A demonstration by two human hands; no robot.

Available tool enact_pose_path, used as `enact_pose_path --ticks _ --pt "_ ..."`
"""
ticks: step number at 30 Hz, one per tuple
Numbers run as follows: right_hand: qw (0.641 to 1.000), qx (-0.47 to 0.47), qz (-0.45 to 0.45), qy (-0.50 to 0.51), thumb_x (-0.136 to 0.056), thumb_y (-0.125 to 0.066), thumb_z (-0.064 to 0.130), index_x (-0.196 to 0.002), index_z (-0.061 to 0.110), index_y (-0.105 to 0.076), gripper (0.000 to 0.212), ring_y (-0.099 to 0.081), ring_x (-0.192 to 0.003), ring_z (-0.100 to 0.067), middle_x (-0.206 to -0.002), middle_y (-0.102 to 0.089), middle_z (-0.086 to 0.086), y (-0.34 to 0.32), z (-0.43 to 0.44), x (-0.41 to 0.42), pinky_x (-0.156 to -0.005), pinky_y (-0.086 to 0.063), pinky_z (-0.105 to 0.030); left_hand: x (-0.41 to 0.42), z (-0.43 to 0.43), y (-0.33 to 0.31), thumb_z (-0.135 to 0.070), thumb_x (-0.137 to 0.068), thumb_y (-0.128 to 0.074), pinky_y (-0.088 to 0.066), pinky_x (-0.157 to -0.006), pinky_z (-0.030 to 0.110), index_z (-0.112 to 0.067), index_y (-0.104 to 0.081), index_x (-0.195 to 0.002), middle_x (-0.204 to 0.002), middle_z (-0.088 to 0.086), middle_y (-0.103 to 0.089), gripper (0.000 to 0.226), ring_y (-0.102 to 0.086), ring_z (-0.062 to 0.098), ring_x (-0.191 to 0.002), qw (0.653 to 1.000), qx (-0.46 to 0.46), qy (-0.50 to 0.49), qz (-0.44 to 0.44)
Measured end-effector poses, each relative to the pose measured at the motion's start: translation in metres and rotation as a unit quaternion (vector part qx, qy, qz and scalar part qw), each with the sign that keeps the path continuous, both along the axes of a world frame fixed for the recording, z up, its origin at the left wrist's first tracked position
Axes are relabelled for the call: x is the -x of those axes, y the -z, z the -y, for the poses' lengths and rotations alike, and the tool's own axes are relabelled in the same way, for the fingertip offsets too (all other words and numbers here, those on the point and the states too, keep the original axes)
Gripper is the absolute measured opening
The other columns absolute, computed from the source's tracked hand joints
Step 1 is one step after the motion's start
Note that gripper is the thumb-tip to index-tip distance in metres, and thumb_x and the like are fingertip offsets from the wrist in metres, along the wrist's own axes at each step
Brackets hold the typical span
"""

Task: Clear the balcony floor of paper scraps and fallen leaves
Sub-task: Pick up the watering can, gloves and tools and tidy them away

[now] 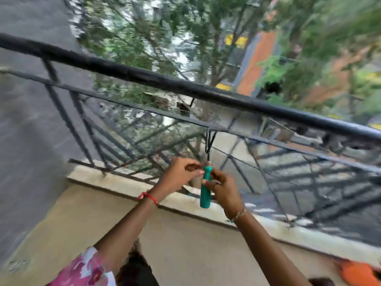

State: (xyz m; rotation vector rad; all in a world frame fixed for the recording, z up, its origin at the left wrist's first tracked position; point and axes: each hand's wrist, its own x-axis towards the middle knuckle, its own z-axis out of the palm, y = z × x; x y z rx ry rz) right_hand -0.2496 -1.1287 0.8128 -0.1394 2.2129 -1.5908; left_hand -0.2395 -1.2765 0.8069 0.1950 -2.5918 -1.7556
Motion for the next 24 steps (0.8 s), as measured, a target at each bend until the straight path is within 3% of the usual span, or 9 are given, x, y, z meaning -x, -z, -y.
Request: enact_pose_path --ticks 5,10,14,17,19,21,24 --pt "0.987 0.01 0.0 0.158 -0.086 -0.06 0.0 -0.099 0.013 -0.061 0.018 -0.06 -0.091 -0.023 -0.088 -0.06 0.001 -0.011 -0.157 -0.055 -0.083 -0.052 -0.042 -0.011 -0.161 0.003 -0.007 -0.084 -0.069 -0.05 -0.079 0.039 0.0 -0.069 -0.104 -0.096 0.021 -0.07 0.021 -0.063 0.022 -0.086 0.989 -0.004 0.147 0.027" --pt "0.953 -0.002 -0.008 0.303 -0.082 -0.068 0.007 -0.093 0.02 -0.064 0.018 -0.061 -0.093 -0.028 -0.088 -0.061 -0.001 -0.016 -0.279 -0.107 -0.084 -0.053 -0.05 -0.02 -0.298 0.003 -0.012 -0.08 -0.073 -0.053 -0.09 0.043 -0.01 -0.071 -0.105 -0.097 0.009 -0.073 0.025 -0.068 0.022 -0.094 0.957 0.0 0.287 0.03" --pt "0.909 0.009 0.0 0.416 -0.079 -0.07 0.004 -0.083 0.02 -0.064 0.018 -0.057 -0.082 -0.022 -0.074 -0.058 0.002 -0.014 -0.363 -0.139 -0.084 -0.052 -0.053 -0.024 -0.406 0.005 -0.007 -0.082 -0.07 -0.05 -0.075 0.015 -0.005 -0.07 -0.105 -0.099 0.012 -0.072 0.023 -0.064 0.013 -0.086 0.917 0.019 0.398 0.016" --pt "0.884 -0.016 0.016 0.467 -0.078 -0.072 0.006 -0.087 0.014 -0.066 0.014 -0.062 -0.083 -0.025 -0.077 -0.062 -0.001 -0.009 -0.421 -0.149 -0.08 -0.054 -0.05 -0.022 -0.476 0.011 -0.009 -0.084 -0.069 -0.051 -0.072 0.019 -0.007 -0.071 -0.103 -0.094 0.012 -0.072 0.02 -0.063 0.007 -0.078 0.882 0.03 0.47 0.0" --pt "0.864 -0.038 0.02 0.502 -0.074 -0.076 0.01 -0.087 0.012 -0.069 0.015 -0.065 -0.084 -0.031 -0.08 -0.065 -0.006 -0.005 -0.463 -0.151 -0.078 -0.055 -0.05 -0.016 -0.526 0.015 -0.009 -0.084 -0.068 -0.047 -0.063 0.011 -0.007 -0.071 -0.102 -0.087 0.008 -0.07 0.018 -0.057 -0.007 -0.065 0.861 0.034 0.507 -0.003" --pt "0.848 -0.043 0.03 0.528 -0.071 -0.078 0.009 -0.091 0.007 -0.071 0.021 -0.063 -0.079 -0.025 -0.075 -0.064 -0.003 -0.005 -0.503 -0.15 -0.074 -0.055 -0.045 -0.013 -0.573 0.017 -0.005 -0.084 -0.067 -0.042 -0.058 0.005 -0.005 -0.071 -0.101 -0.081 0.003 -0.067 0.017 -0.056 -0.011 -0.058 0.843 0.027 0.537 -0.002" --pt "0.828 -0.045 0.043 0.557 -0.072 -0.077 0.005 -0.1 0.004 -0.07 0.029 -0.055 -0.077 -0.015 -0.072 -0.06 0.006 -0.004 -0.567 -0.147 -0.064 -0.048 -0.025 -0.005 -0.642 0.022 -0.005 -0.084 -0.067 -0.044 -0.06 0.008 -0.005 -0.071 -0.1 -0.08 0.003 -0.068 0.017 -0.057 -0.008 -0.06 0.815 0.028 0.579 0.005"
